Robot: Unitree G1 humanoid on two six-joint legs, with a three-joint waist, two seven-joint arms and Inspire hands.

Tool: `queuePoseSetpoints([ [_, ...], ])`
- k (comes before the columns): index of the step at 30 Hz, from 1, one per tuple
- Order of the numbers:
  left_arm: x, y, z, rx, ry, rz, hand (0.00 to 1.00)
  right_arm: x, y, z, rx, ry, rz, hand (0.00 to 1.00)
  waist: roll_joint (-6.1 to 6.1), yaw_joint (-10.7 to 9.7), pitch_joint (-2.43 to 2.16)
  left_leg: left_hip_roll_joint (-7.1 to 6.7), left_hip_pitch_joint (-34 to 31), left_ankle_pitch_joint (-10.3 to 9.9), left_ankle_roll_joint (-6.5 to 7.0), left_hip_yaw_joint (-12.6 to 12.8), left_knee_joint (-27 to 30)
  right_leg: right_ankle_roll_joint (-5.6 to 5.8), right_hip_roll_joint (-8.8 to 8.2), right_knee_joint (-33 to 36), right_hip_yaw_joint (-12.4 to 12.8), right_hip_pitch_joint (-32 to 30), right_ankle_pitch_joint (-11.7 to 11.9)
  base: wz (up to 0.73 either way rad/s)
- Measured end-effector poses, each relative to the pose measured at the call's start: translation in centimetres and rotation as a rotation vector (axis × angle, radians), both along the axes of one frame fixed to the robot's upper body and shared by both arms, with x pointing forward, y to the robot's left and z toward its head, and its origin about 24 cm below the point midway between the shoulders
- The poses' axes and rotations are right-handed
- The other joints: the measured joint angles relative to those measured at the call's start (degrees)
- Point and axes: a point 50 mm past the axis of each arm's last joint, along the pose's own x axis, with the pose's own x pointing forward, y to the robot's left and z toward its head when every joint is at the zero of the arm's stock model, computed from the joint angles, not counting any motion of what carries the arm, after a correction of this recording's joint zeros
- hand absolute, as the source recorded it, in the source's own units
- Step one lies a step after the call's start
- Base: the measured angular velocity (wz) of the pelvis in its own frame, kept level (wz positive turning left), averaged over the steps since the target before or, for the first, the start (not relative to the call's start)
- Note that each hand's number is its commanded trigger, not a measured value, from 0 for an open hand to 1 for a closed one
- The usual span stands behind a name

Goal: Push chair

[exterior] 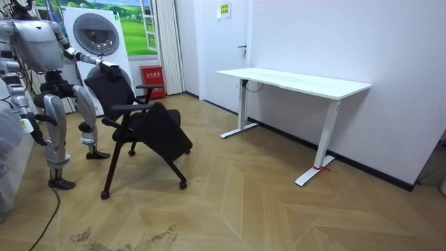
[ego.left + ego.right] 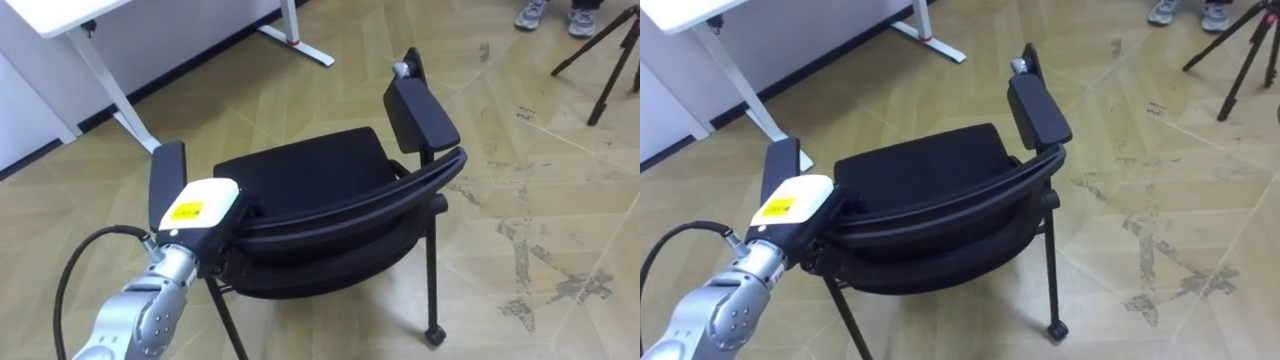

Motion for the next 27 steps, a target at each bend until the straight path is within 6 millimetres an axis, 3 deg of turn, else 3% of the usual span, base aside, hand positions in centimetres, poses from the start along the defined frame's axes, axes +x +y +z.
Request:
queuePoseSetpoints([
  [6,-0.1,0.3,0.1,0.000,-0.008,0.000,1.00,1.8,-2.0,1.2,-0.161,-0.062,-0.022,0.00,-0.31,-0.3,0.15,0.04,-0.3,0.0,0.01,0.3,0.2,0.00,-0.04,0.8,0.0,-0.3,0.0,-0.01],
  [9,-0.1,0.7,0.2,0.001,-0.019,0.000,1.00,4.5,-3.5,2.6,-0.283,-0.125,0.060,0.00,-0.57,-0.5,0.26,0.00,-0.4,0.0,0.04,0.5,0.2,0.00,-0.13,0.9,0.0,-0.6,0.0,-0.03],
  [11,-0.1,0.7,0.3,0.003,-0.022,-0.004,1.00,6.1,-4.4,3.7,-0.359,-0.169,0.115,0.00,-0.99,-0.4,0.01,0.00,-0.5,0.0,0.05,0.5,0.2,0.00,-0.12,1.0,0.0,-0.9,0.0,0.00],
  [13,-0.1,0.8,0.3,0.005,-0.025,-0.007,1.00,8.6,-5.5,5.6,-0.470,-0.251,0.168,0.00,-1.59,-0.2,0.18,0.08,-0.3,0.0,0.05,0.9,0.2,0.00,-0.13,1.8,0.2,-1.5,0.0,-0.09],
  [16,-0.1,1.0,0.5,0.016,-0.033,-0.021,1.00,11.5,-6.3,8.1,-0.636,-0.352,0.249,0.00,-1.95,-0.1,-0.10,0.12,-0.5,0.0,0.06,1.3,0.2,0.00,-0.23,1.8,0.1,-2.1,0.0,-0.10],
  [18,-0.1,1.0,0.6,0.019,-0.034,-0.025,1.00,12.5,-6.4,9.3,-0.732,-0.397,0.311,0.00,-2.29,0.0,-0.32,0.17,-0.6,0.0,0.06,1.3,0.2,0.00,-0.22,1.8,0.1,-2.1,0.0,0.00],
  [23,-0.1,1.4,0.7,0.017,-0.033,-0.031,1.00,15.1,-5.4,12.1,-0.914,-0.516,0.477,0.00,-2.52,0.0,-0.29,0.21,-0.6,0.0,0.06,1.6,0.2,0.00,-0.22,1.9,0.2,-2.4,0.0,-0.02],
  [27,-0.1,1.5,0.7,0.024,-0.034,-0.038,1.00,17.9,-3.2,15.6,-1.068,-0.675,0.658,0.00,-2.74,0.1,-0.32,0.23,-0.7,0.0,0.06,1.8,0.2,-0.01,-0.20,2.2,0.2,-2.3,0.0,-0.02],
])
